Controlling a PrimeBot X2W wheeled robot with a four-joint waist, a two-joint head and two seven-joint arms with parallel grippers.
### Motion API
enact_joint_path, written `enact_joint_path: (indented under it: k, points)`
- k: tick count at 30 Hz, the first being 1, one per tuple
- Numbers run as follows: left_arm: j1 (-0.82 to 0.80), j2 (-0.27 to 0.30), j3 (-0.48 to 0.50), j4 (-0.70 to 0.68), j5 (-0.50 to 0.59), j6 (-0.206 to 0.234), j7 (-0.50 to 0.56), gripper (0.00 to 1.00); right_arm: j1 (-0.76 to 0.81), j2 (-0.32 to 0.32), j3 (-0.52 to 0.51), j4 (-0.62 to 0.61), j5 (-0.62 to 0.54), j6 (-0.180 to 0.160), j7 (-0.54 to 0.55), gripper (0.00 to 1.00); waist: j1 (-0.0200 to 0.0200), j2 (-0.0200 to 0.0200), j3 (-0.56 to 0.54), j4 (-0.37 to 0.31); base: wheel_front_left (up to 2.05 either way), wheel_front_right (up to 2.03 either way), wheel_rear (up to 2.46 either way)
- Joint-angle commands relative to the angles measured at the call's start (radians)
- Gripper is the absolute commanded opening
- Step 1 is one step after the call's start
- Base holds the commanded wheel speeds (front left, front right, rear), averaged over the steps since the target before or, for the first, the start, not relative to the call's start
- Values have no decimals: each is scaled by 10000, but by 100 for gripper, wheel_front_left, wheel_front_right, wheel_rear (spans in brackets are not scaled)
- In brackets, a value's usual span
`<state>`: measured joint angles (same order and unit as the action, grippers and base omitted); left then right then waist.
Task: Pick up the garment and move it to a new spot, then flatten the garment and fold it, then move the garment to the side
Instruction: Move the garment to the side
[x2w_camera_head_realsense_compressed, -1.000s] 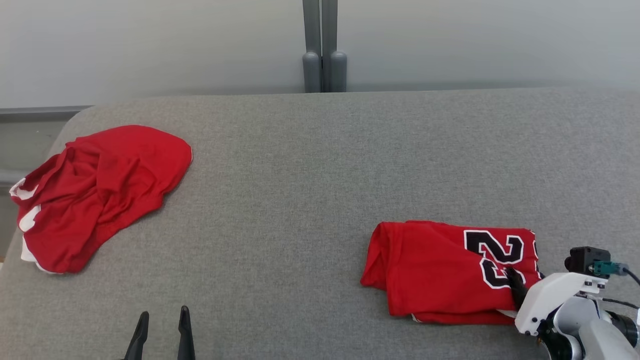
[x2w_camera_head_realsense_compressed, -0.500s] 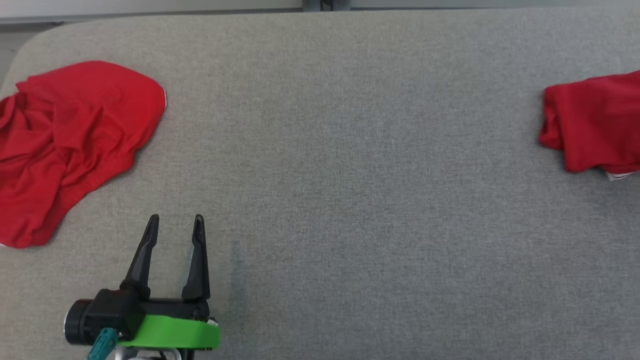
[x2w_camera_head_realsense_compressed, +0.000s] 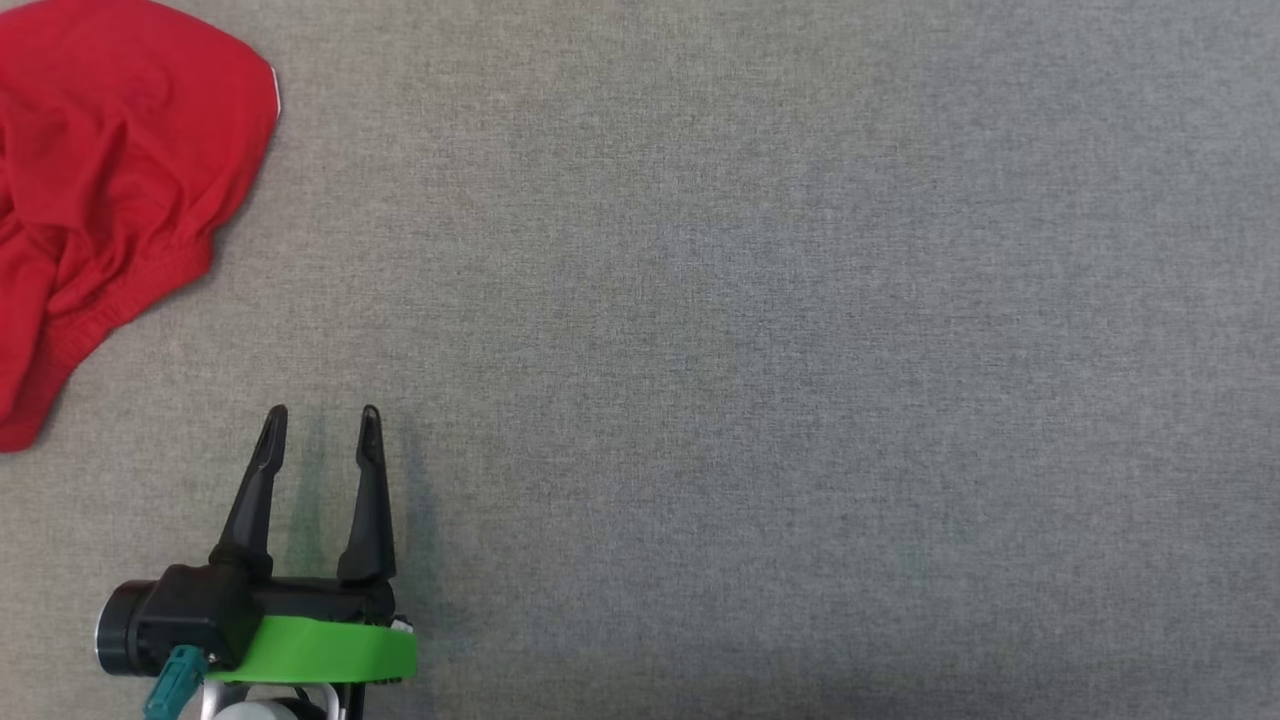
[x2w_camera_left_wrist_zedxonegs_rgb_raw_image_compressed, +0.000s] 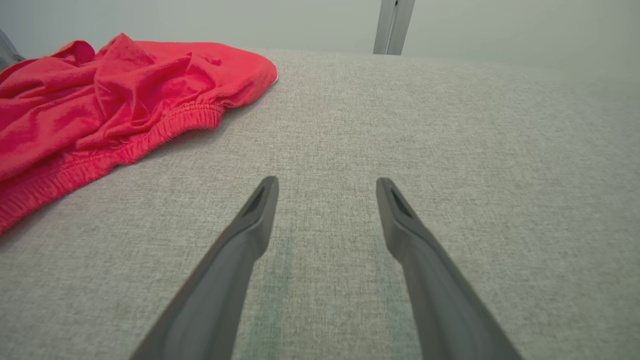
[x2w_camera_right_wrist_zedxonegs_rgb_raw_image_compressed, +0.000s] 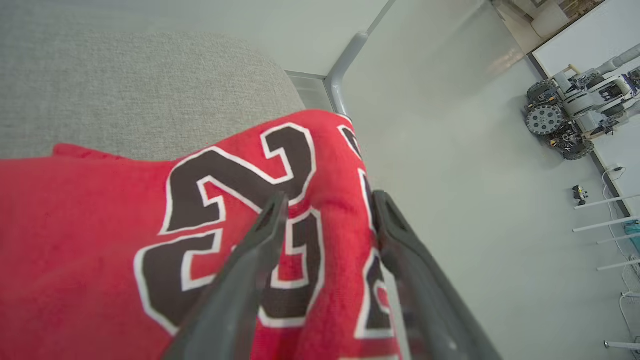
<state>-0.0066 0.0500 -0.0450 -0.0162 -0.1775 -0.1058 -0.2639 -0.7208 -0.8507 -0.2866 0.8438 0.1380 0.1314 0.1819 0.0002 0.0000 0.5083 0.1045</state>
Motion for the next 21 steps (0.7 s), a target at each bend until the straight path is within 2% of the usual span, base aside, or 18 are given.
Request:
enact_joint_path:
  k: [1, 5, 7, 10, 14, 18, 21]
  points:
    - [-113, 14, 54, -56, -78, 27, 0, 100, -107, -4, -96, 104, -339, -14, -254, 100, -2, 0, 23, -34, 0, 0, 0]
    - [144, 16, 207, -17, -257, 210, 0, 100, -508, 348, -407, -69, -1065, -14, -1434, 100, -2, 0, -361, -371, 0, 0, 0]
    - [361, 16, 317, 93, -334, 277, 0, 100, -654, 766, -371, -395, -1273, -14, -2083, 100, -2, 0, -772, -602, 0, 0, 0]
    - [776, 17, 510, 358, -439, 399, 0, 100, -536, 1841, -81, -1079, -919, -13, -3083, 100, -2, 0, -1739, -921, 0, 0, 0]
    - [1376, 17, 698, 669, -573, 497, 0, 100, 784, 3030, 942, -2320, -431, -13, -3968, 100, -2, 0, -3160, -1143, 0, 0, 0]
    - [2217, 17, 978, 886, -512, 640, 0, 100, 2694, 3984, 1873, -3560, -74, -14, -4315, 100, -2, 0, -4711, -1292, 0, 0, 0]
    - [2645, 14, 1143, 848, -601, 695, -2, 100, 4176, 4822, 2252, -4518, 3, -13, -4425, 100, -2, 0, -5356, -1369, 0, 0, 0]
